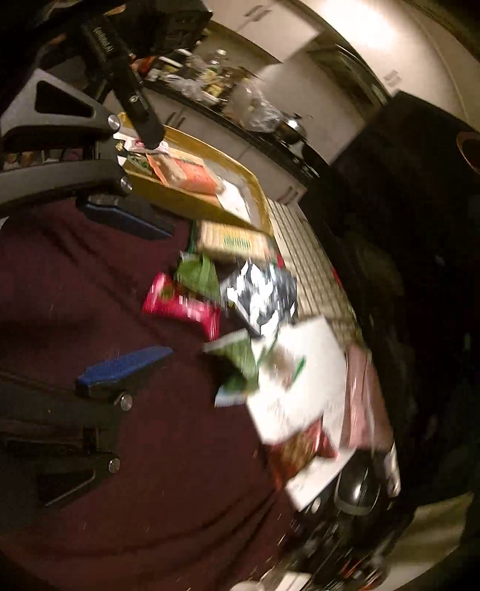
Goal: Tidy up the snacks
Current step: 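Place the candy bar and cracker pack into the tray, open both grippers, then grasp the green snack bag with the left gripper while the right grasps a red candy bar, then drop the green bag and red candy bar into the tray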
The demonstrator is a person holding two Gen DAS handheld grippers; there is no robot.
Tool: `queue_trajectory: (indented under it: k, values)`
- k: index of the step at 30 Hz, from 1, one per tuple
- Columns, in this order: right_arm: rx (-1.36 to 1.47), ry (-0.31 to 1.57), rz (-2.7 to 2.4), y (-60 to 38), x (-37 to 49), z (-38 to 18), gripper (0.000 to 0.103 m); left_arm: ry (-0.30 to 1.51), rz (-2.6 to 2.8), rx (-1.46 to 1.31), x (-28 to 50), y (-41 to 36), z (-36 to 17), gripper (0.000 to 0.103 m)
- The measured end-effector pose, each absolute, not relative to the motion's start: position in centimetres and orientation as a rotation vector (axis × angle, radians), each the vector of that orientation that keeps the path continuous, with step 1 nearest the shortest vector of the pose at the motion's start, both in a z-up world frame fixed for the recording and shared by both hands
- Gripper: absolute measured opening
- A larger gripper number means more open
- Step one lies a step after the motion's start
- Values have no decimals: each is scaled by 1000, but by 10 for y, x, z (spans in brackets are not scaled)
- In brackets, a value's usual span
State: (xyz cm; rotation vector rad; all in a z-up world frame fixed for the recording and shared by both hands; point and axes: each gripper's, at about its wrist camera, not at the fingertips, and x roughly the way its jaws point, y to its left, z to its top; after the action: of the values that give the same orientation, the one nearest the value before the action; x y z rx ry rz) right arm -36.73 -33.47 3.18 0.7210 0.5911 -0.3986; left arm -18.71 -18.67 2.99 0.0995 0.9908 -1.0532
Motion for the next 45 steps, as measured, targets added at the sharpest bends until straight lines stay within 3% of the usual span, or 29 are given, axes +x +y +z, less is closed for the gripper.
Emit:
queue_trajectory:
  k: [4, 13, 17, 18, 23, 34, 39, 45]
  values:
    - [747, 606, -432, -345, -379, 25, 59, 1014, -1079, 175, -192, -223, 22, 69]
    - [764, 627, -421, -351, -388, 13, 47, 1142, -1040, 202, -166, -288, -11, 67]
    - [760, 634, -413, -351, -385, 12, 46, 1205, -1026, 189, -158, -293, -24, 46]
    - [754, 637, -407, -350, -384, 12, 46, 1193, -1017, 188, -159, -289, -23, 38]
    - [737, 661, -384, -348, -369, 10, 46, 1189, -1049, 132, -165, -262, -17, 34]
    - [635, 765, -394, -340, -299, 9, 33, 1079, -991, -53, -161, -168, 28, 33]
    - [525, 815, -522, -327, -286, 1, 19, 1027, -917, -101, -146, -132, 38, 33]
    - [553, 789, -533, -317, -303, 3, 16, 1006, -843, -132, -128, -100, 38, 33]
